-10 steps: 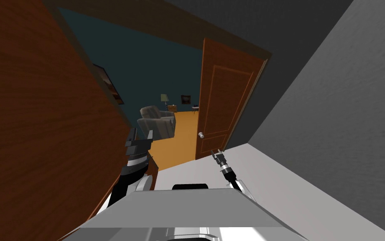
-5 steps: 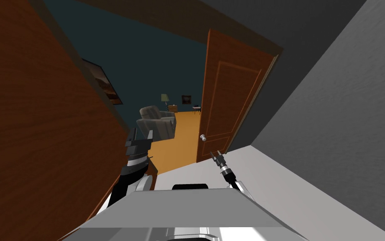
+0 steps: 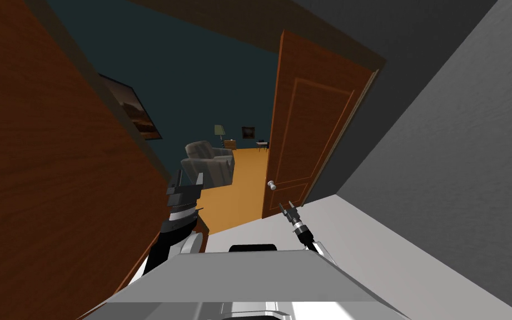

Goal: Pull the door open

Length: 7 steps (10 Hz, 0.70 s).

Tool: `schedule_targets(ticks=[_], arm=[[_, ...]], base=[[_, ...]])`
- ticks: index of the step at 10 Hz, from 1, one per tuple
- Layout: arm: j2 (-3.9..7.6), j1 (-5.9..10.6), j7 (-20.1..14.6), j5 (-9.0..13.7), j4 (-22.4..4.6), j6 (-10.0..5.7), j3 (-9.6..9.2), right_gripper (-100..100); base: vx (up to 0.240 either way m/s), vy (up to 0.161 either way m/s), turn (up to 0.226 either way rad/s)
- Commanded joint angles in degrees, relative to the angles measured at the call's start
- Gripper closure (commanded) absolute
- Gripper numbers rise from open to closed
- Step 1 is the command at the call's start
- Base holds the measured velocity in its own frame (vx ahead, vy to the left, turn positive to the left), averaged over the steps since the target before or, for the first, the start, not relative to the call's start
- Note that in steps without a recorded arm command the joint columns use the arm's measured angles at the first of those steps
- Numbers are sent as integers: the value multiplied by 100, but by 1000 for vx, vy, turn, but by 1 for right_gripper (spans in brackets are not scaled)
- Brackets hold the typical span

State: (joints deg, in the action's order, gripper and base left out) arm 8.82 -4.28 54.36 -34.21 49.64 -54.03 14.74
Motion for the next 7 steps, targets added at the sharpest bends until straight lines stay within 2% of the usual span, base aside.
schedule_targets(ticks=[1, 3, 4, 5, 7], arm=[[4, 60, 133, -53, -177, -66, 29, -100], [8, 123, 287, -125, -380, -139, 62, -100], [19, 128, 243, -93, -376, -142, 63, -100], [111, 138, 302, 69, -453, -182, -55, -100], [206, 140, 339, 236, -511, -207, -179, -100]], base=[[111, 27, 18], [123, 26, 14], [52, 11, 3], [150, 77, 35], [172, 151, 13]])
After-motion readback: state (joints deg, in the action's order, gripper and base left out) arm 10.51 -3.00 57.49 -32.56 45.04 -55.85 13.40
